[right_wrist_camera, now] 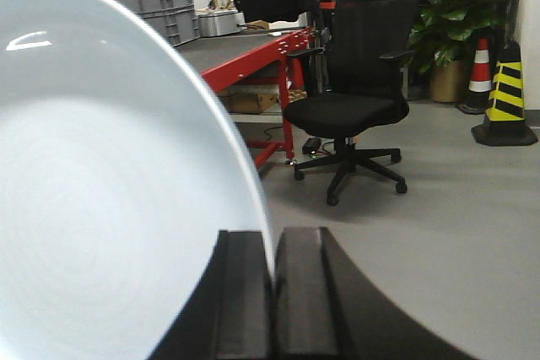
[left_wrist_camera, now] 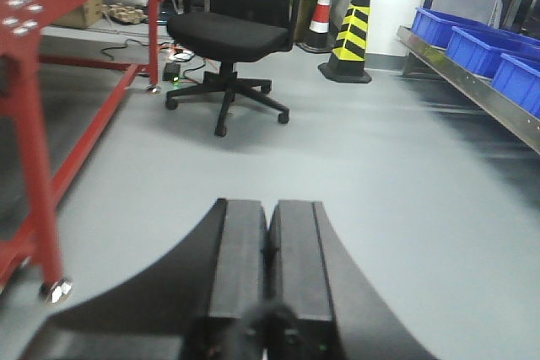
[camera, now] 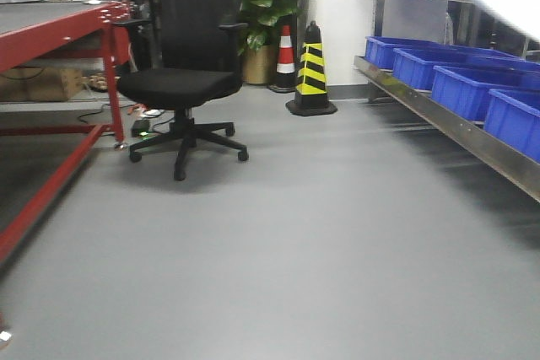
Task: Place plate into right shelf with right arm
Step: 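Hold the plate in the right gripper while driving away from the table, then drive toward the metal shelf with blue bins, plate held upright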
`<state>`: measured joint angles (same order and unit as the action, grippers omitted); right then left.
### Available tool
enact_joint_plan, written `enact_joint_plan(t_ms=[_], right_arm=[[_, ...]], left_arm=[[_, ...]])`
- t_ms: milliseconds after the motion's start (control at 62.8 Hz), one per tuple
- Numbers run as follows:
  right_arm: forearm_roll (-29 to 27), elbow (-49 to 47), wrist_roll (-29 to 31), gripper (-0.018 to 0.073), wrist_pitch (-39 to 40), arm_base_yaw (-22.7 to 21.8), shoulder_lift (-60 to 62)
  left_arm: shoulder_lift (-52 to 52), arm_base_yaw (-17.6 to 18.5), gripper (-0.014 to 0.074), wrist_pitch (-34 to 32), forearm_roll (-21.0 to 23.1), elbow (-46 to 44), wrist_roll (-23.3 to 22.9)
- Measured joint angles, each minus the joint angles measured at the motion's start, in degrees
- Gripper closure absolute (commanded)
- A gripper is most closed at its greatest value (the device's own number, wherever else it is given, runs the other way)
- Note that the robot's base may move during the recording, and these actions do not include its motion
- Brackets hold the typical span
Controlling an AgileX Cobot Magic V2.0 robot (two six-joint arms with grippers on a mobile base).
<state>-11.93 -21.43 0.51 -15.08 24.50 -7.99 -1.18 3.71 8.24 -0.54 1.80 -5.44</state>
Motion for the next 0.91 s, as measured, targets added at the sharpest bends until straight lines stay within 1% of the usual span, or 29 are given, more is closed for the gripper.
enact_joint_plan(t_ms=[908], right_arm=[[0.0,0.0,0.0,0.0503,0.0,0.0,0.0]], left_arm=[[0.0,0.0,0.0643,0.0,0.0,0.0,0.0]])
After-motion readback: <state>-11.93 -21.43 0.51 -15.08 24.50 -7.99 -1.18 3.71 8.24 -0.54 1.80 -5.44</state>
